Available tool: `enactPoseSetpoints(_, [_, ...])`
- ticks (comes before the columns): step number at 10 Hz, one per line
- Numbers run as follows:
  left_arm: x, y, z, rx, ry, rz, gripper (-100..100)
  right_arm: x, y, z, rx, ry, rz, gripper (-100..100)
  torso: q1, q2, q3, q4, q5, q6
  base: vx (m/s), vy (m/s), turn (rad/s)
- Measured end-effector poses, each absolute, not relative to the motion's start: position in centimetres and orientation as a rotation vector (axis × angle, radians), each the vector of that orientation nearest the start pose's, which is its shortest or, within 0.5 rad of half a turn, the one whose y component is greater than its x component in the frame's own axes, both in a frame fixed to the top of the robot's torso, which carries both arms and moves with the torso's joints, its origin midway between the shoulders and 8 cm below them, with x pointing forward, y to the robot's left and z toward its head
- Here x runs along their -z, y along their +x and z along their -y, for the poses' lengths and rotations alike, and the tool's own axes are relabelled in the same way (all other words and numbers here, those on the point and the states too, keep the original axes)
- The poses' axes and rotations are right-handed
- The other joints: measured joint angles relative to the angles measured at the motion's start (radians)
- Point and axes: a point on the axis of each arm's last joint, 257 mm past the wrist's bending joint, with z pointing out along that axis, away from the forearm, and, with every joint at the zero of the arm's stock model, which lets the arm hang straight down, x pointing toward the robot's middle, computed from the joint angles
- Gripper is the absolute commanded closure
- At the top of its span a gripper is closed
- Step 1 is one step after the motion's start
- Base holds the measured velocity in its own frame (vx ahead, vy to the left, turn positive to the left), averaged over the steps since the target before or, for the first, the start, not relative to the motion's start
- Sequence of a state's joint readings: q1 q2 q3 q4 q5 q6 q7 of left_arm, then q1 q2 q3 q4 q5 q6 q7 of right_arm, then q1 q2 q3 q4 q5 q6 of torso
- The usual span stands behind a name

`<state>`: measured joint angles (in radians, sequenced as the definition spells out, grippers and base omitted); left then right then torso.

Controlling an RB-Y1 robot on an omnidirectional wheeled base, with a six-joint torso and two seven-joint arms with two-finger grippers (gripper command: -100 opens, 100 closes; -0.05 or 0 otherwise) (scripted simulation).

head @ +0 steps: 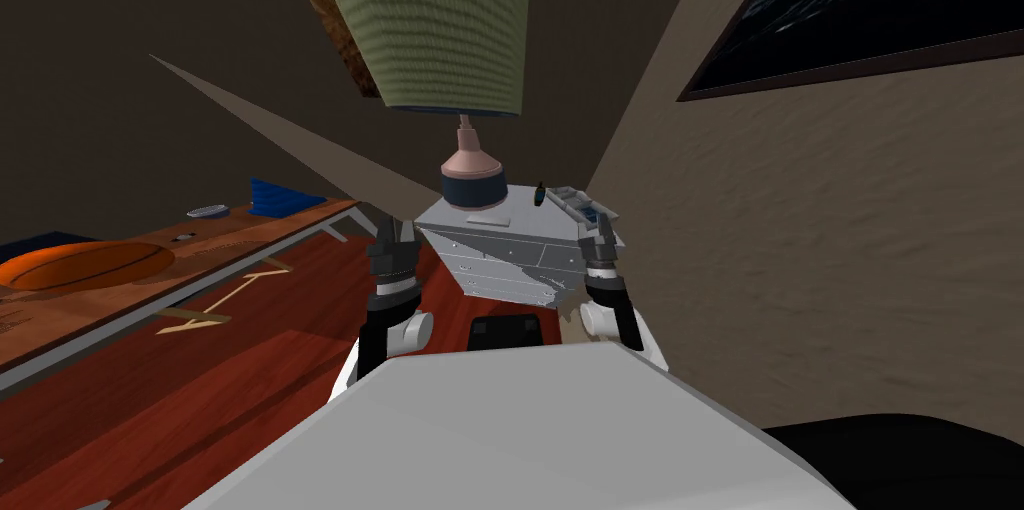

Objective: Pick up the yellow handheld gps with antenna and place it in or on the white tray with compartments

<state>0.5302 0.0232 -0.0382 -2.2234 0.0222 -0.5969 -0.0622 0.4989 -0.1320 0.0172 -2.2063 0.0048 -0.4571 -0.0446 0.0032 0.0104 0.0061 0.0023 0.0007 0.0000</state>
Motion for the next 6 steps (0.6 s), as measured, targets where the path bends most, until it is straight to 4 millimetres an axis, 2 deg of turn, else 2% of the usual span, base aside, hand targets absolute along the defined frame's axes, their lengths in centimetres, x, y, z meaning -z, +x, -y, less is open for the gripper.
enactPoseSetpoints(3, [-0.7,33.7,-27.0,1.289,-0.628,-0.623,0,2.8,37.5,27.1,-1.214,0.591,-0.927,-100,0.001,0.000,0.000,0.000,0.000,0.000,-0.153,0.069,0.022])
enactPoseSetpoints(6, [-0.7,33.7,-27.0,1.289,-0.628,-0.623,0,3.9,38.8,28.1,-1.066,0.495,-1.055,-100,0.001,-0.002,-0.001,0.000,0.000,0.000,-0.125,0.079,0.041])
